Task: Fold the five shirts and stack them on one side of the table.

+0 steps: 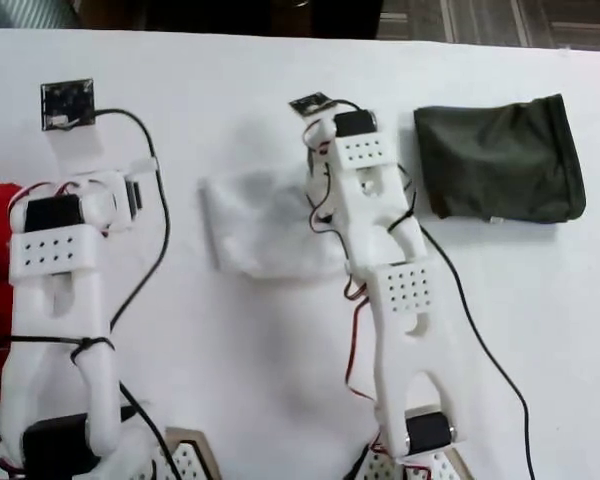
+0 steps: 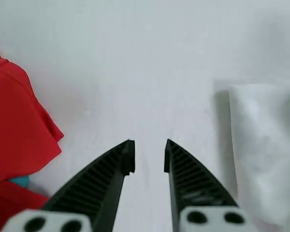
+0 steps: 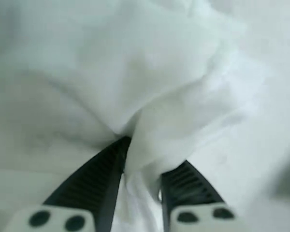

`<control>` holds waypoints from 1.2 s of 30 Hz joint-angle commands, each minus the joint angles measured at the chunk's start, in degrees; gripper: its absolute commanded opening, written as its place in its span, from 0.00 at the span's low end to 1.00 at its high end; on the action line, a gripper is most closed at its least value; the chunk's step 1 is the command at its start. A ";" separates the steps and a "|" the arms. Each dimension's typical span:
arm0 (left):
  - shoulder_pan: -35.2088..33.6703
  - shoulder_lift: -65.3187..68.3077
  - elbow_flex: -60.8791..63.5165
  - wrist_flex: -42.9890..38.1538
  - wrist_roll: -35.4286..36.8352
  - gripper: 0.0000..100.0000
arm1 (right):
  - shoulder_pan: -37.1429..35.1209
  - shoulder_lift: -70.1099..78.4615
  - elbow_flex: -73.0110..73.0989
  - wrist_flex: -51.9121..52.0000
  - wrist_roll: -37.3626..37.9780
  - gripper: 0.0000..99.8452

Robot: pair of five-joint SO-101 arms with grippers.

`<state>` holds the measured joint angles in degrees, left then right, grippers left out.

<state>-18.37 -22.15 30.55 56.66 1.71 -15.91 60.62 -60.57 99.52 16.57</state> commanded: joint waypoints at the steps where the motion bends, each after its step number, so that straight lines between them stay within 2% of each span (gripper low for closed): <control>1: -0.53 -2.11 1.01 -0.18 -0.18 0.12 | 2.86 -10.15 0.00 1.71 4.04 0.02; 9: -0.62 -2.11 2.15 -0.26 -0.18 0.12 | 9.01 -32.31 6.59 1.71 13.45 0.02; 16: -0.62 -2.11 1.80 -0.26 -0.18 0.12 | 14.81 -41.63 7.38 1.63 20.84 0.02; 23: -0.62 -2.29 2.15 -0.18 -0.18 0.12 | 23.43 -42.51 7.30 0.31 29.36 0.02; 29: -0.62 -2.11 2.15 0.18 -0.18 0.12 | 30.73 -40.92 8.00 -9.89 34.37 0.02; 36: -0.62 -2.11 2.24 0.26 -0.18 0.12 | 36.70 -29.49 7.30 -21.23 36.48 0.02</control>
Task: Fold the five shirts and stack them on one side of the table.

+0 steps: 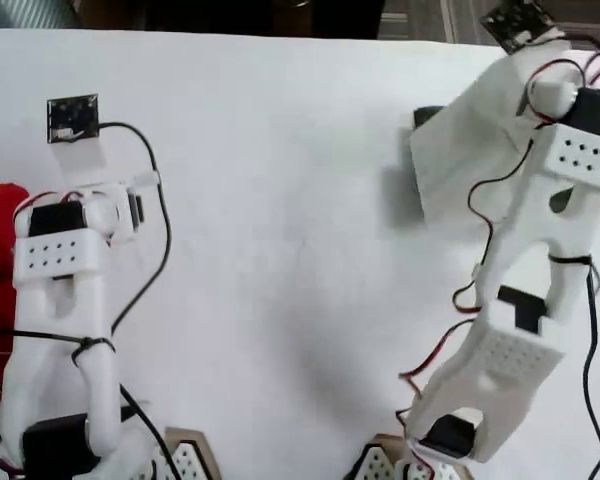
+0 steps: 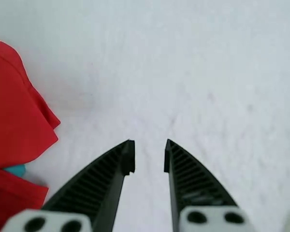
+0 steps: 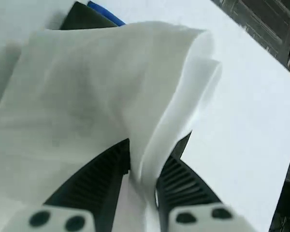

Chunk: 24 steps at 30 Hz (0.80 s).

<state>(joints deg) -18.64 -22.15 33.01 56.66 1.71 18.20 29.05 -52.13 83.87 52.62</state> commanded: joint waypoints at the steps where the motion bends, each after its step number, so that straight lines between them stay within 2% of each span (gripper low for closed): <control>1: -0.35 -2.20 -0.22 0.26 -0.18 0.12 | 3.30 3.47 -1.14 -7.43 0.35 0.02; 9: -0.35 -2.20 -0.13 0.79 -0.18 0.12 | 6.73 10.51 -1.14 -17.54 0.18 0.02; 13: -0.35 -2.20 -0.13 1.67 -0.26 0.12 | 7.08 11.03 -2.99 -19.74 -0.44 0.02; 17: -0.35 -2.37 -0.04 1.85 -0.26 0.12 | 7.16 13.32 -6.59 -20.44 -4.84 0.02; 24: -0.35 -2.46 0.40 3.08 -0.26 0.12 | 7.52 23.52 -10.02 -22.02 -5.10 0.02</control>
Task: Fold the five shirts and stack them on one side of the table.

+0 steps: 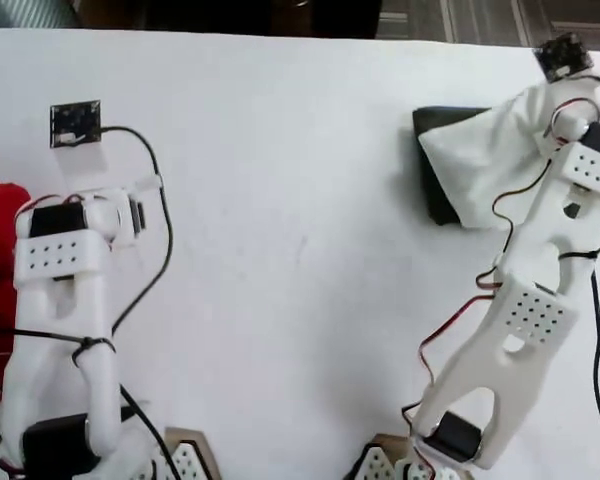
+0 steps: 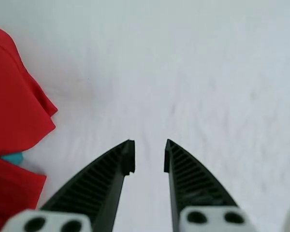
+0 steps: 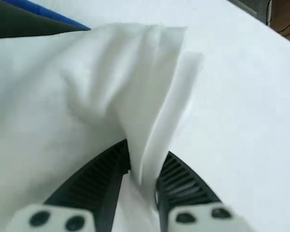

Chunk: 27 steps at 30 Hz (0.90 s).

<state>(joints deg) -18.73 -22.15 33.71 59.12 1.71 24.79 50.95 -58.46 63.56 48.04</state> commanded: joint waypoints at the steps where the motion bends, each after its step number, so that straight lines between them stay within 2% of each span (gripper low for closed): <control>1: -0.26 -2.46 -0.31 0.62 -0.26 0.12 | 1.19 2.95 -4.66 -1.80 -0.53 0.02; 5: -0.35 -2.46 -0.31 0.62 -0.26 0.12 | 1.54 6.20 -10.11 -0.84 -0.62 0.06; 10: -0.35 -2.11 -0.31 0.44 -0.26 0.12 | 1.36 6.29 -18.73 5.41 -4.48 0.27; 18: -0.35 -2.02 -0.31 0.26 -0.26 0.12 | -0.75 6.29 -35.60 9.98 -14.24 0.15; 20: -0.35 -2.02 -0.31 0.35 -0.26 0.12 | -2.77 6.20 -37.27 14.37 -15.30 0.12; 23: -0.35 -2.02 -0.31 0.35 -0.26 0.12 | -7.08 6.02 -36.66 23.25 -13.98 0.02; 24: -0.35 -2.02 -0.31 0.26 -0.26 0.12 | -8.66 6.29 -36.40 25.80 -13.98 0.02; 27: -0.35 -2.02 -0.31 0.18 -0.35 0.12 | -12.70 7.52 -36.13 33.19 -14.15 0.10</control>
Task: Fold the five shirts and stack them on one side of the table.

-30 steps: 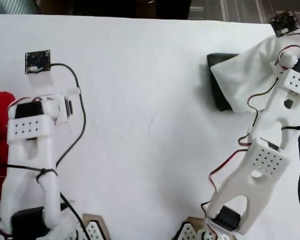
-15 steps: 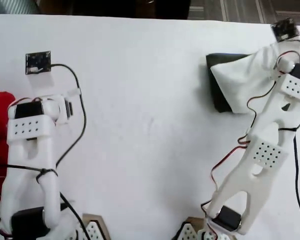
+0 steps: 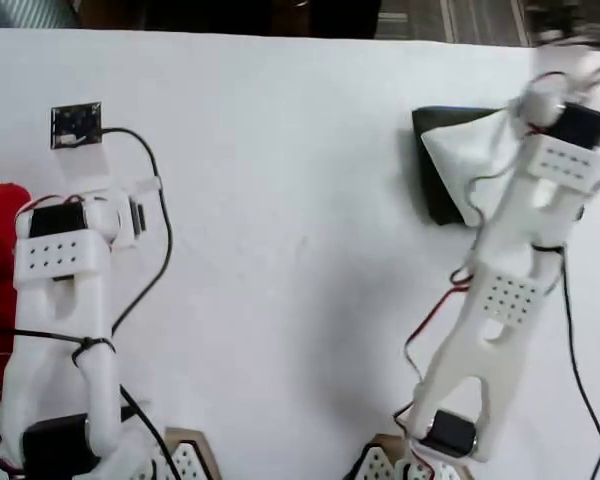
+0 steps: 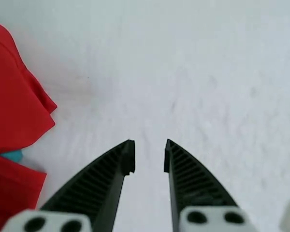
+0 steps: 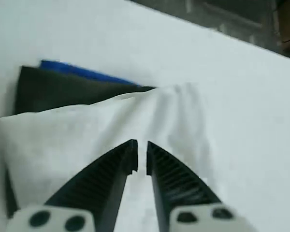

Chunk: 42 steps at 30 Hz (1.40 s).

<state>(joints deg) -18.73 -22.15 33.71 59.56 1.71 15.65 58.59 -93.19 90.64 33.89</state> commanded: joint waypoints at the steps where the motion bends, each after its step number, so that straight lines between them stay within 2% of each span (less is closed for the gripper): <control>1: -0.35 -2.02 -0.31 -0.35 -0.35 0.12 | -4.79 0.31 -1.41 7.96 0.00 0.13; 5: -0.35 -2.02 0.04 -1.76 -0.35 0.12 | -9.19 1.45 -1.41 10.42 -0.09 0.25; 12: -0.35 -2.02 7.60 -9.23 -1.32 0.12 | -14.20 4.97 -1.32 10.59 -0.18 0.25; 16: -0.53 -2.46 9.27 -10.81 -7.12 0.12 | -12.70 7.69 -1.32 10.51 -0.26 0.25; 21: -2.81 -2.46 9.19 -12.04 -7.91 0.12 | -10.51 11.30 -1.76 10.24 0.00 0.25; 23: -3.34 -2.46 9.19 -12.13 -7.82 0.12 | -10.33 12.53 -2.02 9.45 0.09 0.21; 29: -3.43 -2.46 9.54 -11.78 -7.91 0.12 | -9.19 12.88 -2.11 2.59 -0.26 0.01; 35: -3.43 -2.46 9.63 -11.78 -7.91 0.12 | -8.75 10.07 -2.11 0.92 -0.35 0.02; 42: -3.43 -2.29 9.63 -12.04 -7.91 0.12 | -9.10 7.52 -1.85 -7.34 -0.35 0.02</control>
<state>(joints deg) -21.45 -22.24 43.56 48.22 -5.67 6.33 71.78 -93.19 86.86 33.89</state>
